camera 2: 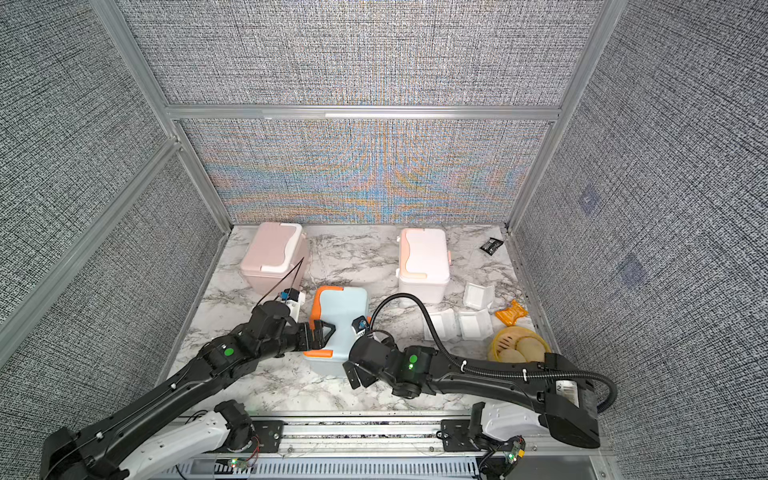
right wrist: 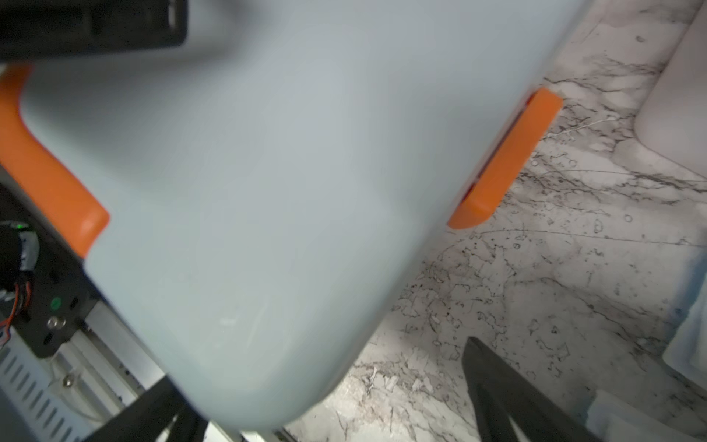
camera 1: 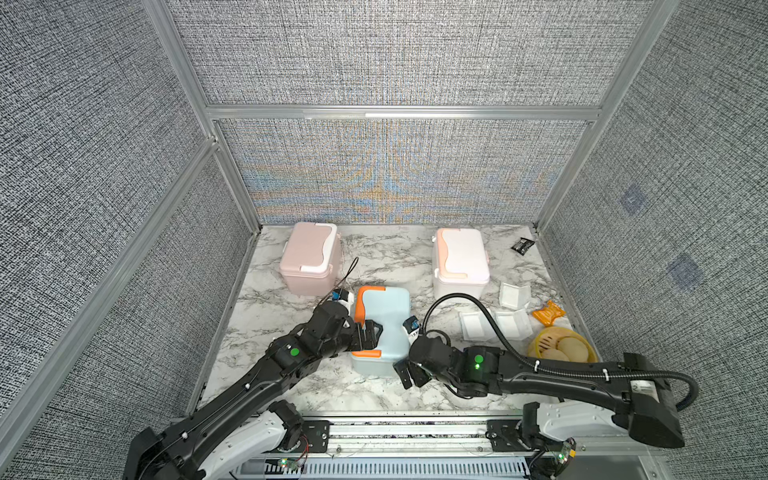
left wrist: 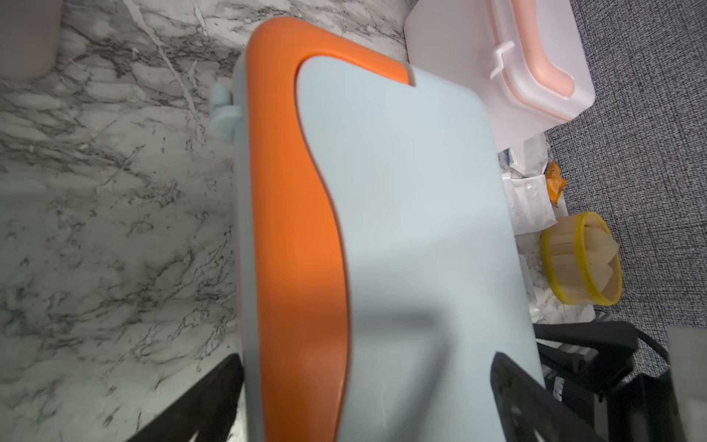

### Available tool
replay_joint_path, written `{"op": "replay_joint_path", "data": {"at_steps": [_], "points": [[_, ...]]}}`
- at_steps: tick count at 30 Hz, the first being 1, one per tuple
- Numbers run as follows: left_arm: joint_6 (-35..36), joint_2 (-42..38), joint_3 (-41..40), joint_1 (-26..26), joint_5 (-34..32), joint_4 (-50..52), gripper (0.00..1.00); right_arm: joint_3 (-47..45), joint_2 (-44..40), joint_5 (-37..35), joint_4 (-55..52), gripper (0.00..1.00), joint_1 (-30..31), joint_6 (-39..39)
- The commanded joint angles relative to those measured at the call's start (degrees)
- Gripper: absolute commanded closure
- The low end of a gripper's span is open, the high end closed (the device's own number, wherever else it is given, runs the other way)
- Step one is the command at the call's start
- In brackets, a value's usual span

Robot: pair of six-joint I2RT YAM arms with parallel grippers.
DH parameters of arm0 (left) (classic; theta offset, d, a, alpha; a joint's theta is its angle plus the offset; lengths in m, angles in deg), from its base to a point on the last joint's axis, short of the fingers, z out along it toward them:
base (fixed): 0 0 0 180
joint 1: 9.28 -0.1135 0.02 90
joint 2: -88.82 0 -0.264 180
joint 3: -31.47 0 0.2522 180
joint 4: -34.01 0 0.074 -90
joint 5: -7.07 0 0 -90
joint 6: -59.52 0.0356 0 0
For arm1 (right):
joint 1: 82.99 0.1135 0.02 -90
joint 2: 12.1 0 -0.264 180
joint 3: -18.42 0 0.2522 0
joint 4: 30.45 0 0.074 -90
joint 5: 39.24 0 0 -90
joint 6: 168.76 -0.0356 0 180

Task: Open first aid kits and take out gauze
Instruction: Move the first aid kit to the center of the board.

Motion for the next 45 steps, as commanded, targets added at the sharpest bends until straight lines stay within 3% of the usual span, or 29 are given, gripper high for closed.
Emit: {"op": "replay_joint_path", "data": {"at_steps": [1,7,16,26,32,45], "points": [[4.3,5.1,3.5,-0.7,-0.8,-4.4,0.00,0.1,0.1,2.3,2.4,0.01,-3.4,-2.1],[7.7,16.3,12.4,-3.1,-3.0,-4.1,0.00,2.5,2.7,8.7,4.7,0.02,-11.4,1.0],[10.7,33.0,26.9,-7.4,-2.3,-3.6,0.00,11.7,15.5,18.3,6.9,0.03,-20.4,0.8],[12.8,51.3,49.0,-11.5,2.1,4.0,0.01,22.8,26.5,24.5,6.6,0.03,-25.0,-1.0],[12.0,58.7,59.0,-13.3,11.3,10.2,0.02,25.2,27.9,24.8,4.2,0.03,-27.9,-0.5],[9.9,53.8,50.5,-14.7,12.7,4.9,0.02,23.8,22.9,32.3,4.0,0.03,-33.2,2.3]]}}
